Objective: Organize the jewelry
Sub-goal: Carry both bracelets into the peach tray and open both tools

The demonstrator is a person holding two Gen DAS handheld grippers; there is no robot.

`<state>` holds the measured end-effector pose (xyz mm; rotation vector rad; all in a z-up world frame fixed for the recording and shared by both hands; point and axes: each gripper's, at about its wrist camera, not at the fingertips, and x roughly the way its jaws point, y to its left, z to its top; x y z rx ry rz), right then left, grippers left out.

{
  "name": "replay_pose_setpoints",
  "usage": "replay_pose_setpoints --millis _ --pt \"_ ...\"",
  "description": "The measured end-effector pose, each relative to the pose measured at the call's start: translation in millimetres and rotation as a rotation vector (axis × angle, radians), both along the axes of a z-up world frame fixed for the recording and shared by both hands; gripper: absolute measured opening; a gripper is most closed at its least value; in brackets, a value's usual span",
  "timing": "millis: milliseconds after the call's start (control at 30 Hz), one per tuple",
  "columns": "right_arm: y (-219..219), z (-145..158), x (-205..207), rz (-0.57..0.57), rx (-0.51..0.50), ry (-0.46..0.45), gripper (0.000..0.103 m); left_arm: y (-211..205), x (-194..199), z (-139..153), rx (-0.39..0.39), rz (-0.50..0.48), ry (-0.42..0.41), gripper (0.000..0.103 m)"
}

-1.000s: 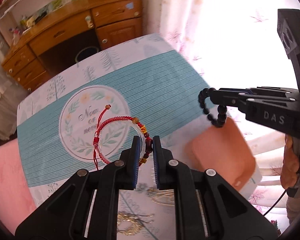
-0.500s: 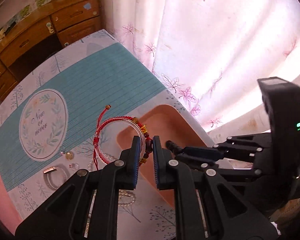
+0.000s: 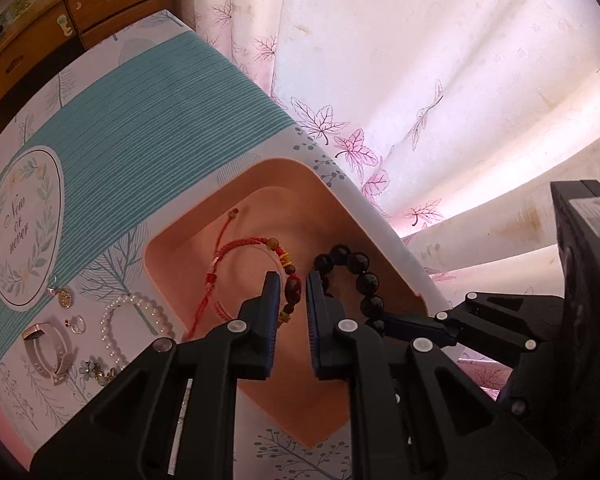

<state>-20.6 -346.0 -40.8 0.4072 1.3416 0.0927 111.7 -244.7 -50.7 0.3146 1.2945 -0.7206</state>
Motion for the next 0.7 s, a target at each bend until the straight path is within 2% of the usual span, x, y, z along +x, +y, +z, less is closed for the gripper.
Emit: replay_pose_setpoints --millis 100,267,467,700 --pt "6.2 5.3 -4.6 0.017 0.003 -0.019 0.038 2.9 1.4 -2.3 0.015 0.007 0.002 0.012" --pt "10.2 9.1 -12.0 0.013 -0.068 -0.01 0.038 12.0 -2.7 5.3 0.031 0.004 -0.03 0.013" --pt "-2.5 19.2 -12.7 -0.01 -0.089 0.014 0.038 28.7 -11.8 17.4 0.015 0.012 -0.049 0.013" --pt "-14.2 51.0 -32.2 -0.009 -0.071 -0.042 0.038 52.8 -29.1 35.2 -0.024 0.042 -0.092 0.013"
